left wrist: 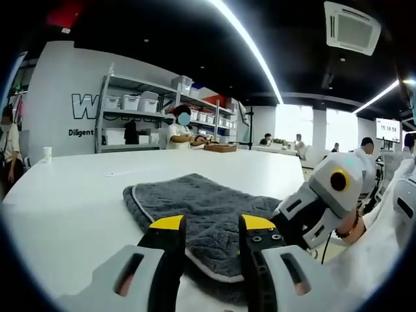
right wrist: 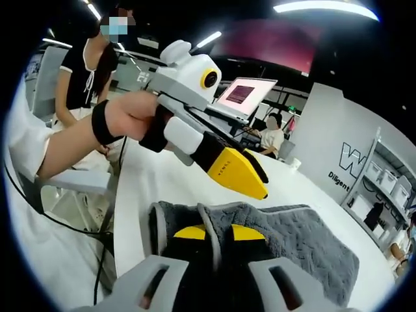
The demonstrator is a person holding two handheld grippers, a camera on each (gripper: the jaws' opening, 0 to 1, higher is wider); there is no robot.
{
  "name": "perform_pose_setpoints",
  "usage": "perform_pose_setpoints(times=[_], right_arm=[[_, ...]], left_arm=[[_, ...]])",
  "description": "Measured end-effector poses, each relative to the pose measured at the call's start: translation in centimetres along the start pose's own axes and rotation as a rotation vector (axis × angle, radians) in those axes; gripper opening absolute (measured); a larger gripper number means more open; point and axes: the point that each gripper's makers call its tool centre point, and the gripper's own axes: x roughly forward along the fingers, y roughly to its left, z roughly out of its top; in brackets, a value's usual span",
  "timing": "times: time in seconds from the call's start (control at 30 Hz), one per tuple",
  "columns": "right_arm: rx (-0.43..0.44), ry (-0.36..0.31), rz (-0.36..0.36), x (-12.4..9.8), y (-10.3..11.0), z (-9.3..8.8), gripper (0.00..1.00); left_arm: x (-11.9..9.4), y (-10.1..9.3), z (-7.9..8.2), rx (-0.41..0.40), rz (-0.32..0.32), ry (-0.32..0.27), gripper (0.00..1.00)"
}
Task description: Open the folded towel by lifting each exposed corner and separating the folded layers until the towel lies flat within the target outline without major curled edges
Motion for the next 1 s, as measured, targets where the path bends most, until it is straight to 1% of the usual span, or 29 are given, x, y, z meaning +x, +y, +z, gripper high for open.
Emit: perform_pose_setpoints(times=[0.03, 0.07, 0.1, 0.2, 0.3, 0.43, 0.57, 0.67, 0.7, 0.77, 0.83, 0.9, 1.0], right_arm=[[0.014, -0.009, 0.0, -0.1, 0.1, 0.1, 0.0], [0.008, -0.031, 0.0, -0.3, 0.3, 0.4, 0.0], [0.01, -0.03, 0.004, -0.3, 0.3, 0.4, 0.0], [0.035, -0.061, 0.008, -0.8, 0.3, 0.7, 0.0], [0.038, -0.096, -0.021, -1.3, -0.1, 1.2, 0.0], [0.049, -0.109, -0.015, -1.4, -0.1, 1.4, 0.0], [0.038, -0.109, -0.016, -1.4, -0.1, 1.4, 0.0], [0.039, -0.122, -0.025, -1.5, -0.3, 1.5, 0.0], [0.038, -0.126, -0.03, -1.5, -0.4, 1.6, 0.0], [0.052, -0.14, -0.04, -1.7, -0.6, 1.7, 0.0], [0.047, -0.142, -0.024, -1.7, -0.4, 1.7, 0.0], [0.037, -0.146, -0.035, -1.9, -0.4, 1.8, 0.0], [0.03, -0.142, -0.027, -1.9, -0.2, 1.6, 0.0]], left_arm=[[0.1, 0.0, -0.1, -0.003, 0.002, 0.005, 0.31], [0.1, 0.0, 0.0, -0.007, -0.001, 0.003, 0.31], [0.2, 0.0, 0.0, -0.008, -0.001, 0.001, 0.31], [0.5, 0.2, 0.3, -0.017, 0.005, -0.001, 0.31], [0.9, 0.3, 0.1, -0.027, 0.007, 0.008, 0.32], [1.2, 0.6, 0.0, -0.035, 0.01, 0.011, 0.33], [1.6, 1.0, -0.5, -0.051, 0.017, 0.026, 0.33], [1.8, 1.3, -0.8, -0.068, 0.015, 0.037, 0.34], [1.9, 1.3, -0.8, -0.08, 0.013, 0.035, 0.34], [2.0, 1.1, -0.5, -0.114, -0.015, 0.021, 0.35], [2.1, 1.1, -0.4, -0.119, -0.018, 0.019, 0.35], [2.4, 1.3, -0.4, -0.114, -0.012, 0.03, 0.35], [2.6, 1.4, -0.5, -0.119, -0.007, 0.034, 0.36]])
